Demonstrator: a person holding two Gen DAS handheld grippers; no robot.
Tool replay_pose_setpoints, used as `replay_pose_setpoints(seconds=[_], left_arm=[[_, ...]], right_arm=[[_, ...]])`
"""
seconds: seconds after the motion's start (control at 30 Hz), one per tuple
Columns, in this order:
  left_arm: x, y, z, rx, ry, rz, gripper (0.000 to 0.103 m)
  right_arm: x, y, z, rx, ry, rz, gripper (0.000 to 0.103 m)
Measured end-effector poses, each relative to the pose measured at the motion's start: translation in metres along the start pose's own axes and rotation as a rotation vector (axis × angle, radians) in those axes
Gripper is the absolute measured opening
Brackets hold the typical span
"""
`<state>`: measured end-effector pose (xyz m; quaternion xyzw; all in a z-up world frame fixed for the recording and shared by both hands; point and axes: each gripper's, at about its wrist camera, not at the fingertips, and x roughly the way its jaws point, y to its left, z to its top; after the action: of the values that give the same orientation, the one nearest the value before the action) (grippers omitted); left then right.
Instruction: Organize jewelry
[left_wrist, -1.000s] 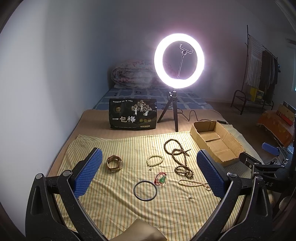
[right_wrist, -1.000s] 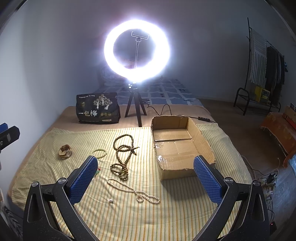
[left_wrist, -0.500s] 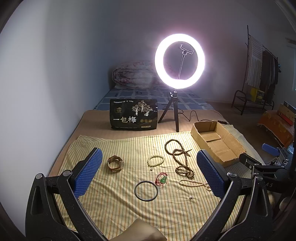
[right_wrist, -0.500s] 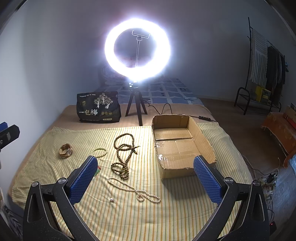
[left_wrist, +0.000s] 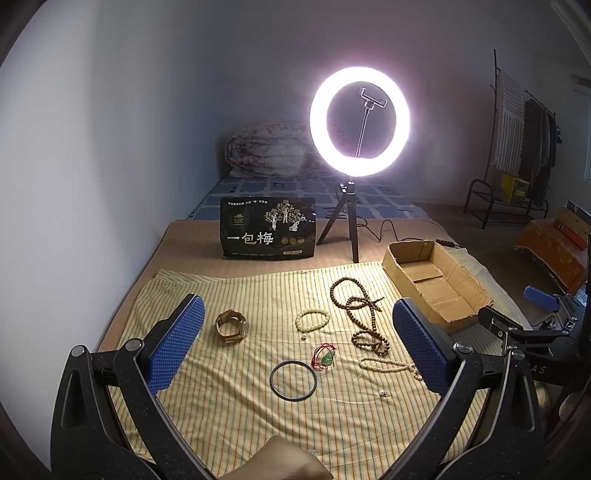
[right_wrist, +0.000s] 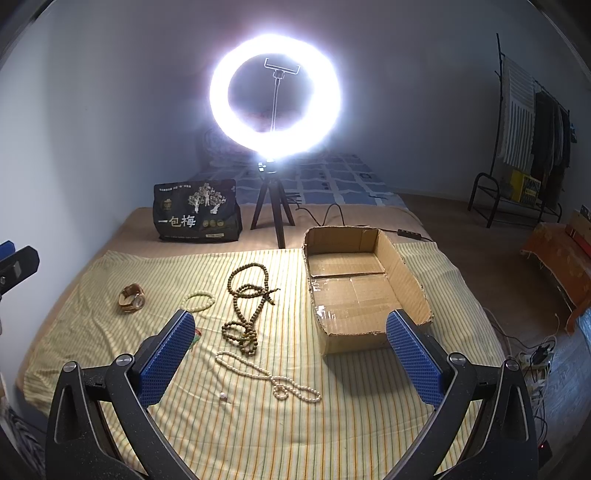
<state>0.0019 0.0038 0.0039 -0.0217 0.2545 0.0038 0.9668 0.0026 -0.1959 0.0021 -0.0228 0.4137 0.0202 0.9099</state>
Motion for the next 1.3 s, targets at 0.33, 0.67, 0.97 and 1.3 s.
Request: replay_pose_setpoints(seconds=[0.33, 0.67, 0.97, 1.3], left_arm=[[0.002, 0.003, 0.000, -0.001, 0.001, 0.005, 0.103], [0.006, 0.006, -0.006, 0.004, 0.010, 0.026, 0.103], [0.020, 0.024, -0.010, -0.012, 0.034, 0.063, 0.103], [0.060, 0.045, -0.034, 0.005, 0.152, 0.072, 0.103]], right_arm=[[0.002, 0.000, -0.001, 0.003, 0.010, 0.005, 0.103], [0.004, -0.003, -0.001, 0.006, 0.017, 0.002, 0.103], [0.013, -0.013, -0.006, 0.014, 0.030, -0.035, 0.103], [0.050, -0.024, -0.030, -0.017, 0.133, 0.044, 0.103]])
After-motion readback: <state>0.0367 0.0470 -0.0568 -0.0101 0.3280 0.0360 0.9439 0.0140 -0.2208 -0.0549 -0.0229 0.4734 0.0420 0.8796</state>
